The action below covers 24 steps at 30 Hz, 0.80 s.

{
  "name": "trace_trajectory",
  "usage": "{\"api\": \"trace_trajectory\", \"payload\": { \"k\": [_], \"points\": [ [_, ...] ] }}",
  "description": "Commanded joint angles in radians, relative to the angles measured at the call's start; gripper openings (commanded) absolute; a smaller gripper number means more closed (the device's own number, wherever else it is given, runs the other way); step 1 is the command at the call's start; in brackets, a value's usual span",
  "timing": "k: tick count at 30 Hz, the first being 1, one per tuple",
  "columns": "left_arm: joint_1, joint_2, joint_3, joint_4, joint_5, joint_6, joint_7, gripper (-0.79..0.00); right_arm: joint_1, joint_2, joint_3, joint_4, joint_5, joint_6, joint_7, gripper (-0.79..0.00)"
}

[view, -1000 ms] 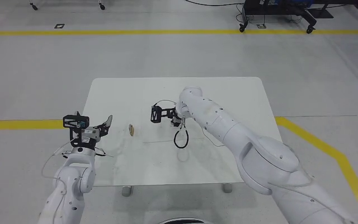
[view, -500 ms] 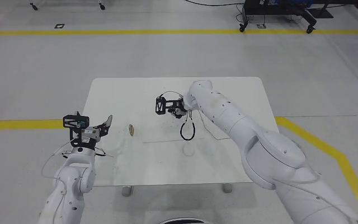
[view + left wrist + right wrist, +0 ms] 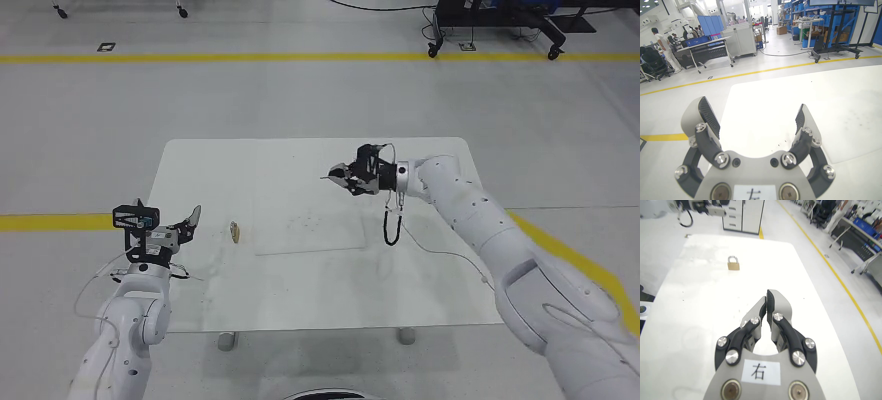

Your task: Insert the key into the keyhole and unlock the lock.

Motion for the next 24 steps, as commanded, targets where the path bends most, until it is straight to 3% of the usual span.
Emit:
{"api": "trace_trajectory", "payload": {
  "k": [1, 3, 18, 20, 21, 22, 24],
  "points": [
    [0.0, 0.0, 0.0, 0.0, 0.0, 0.0, 0.0, 0.0, -0.058, 0.055, 0.04, -0.083, -0.055, 0.013, -0.111, -0.785],
    [0.0, 0.0, 0.0, 0.0, 0.0, 0.0, 0.0, 0.0, -0.099, 0.084, 0.066, -0.139, -0.059, 0.025, -0.123, -0.785],
    [-0.001, -0.001, 0.001, -0.008, -0.019, -0.007, 0.009, 0.0, -0.099, 0.084, 0.066, -0.139, -0.059, 0.025, -0.123, -0.785],
    [0.009, -0.006, -0.003, -0.036, -0.209, -0.116, 0.048, 0.0, -0.108, 0.083, 0.072, -0.15, -0.034, 0.03, -0.097, -0.785],
    [0.019, -0.006, -0.002, -0.039, -0.383, -0.259, 0.02, 0.0, -0.114, 0.081, 0.076, -0.156, 0.006, -0.01, -0.087, -0.785],
    [0.018, -0.002, -0.02, -0.025, -0.587, -0.406, -0.058, 0.0, -0.117, 0.078, 0.083, -0.164, 0.076, -0.05, -0.048, -0.785],
    [-0.013, 0.013, -0.067, 0.015, -0.93, -0.571, -0.294, 0.0, -0.117, 0.072, 0.054, -0.165, 0.172, -0.059, -0.002, -0.785]
  ]
}}
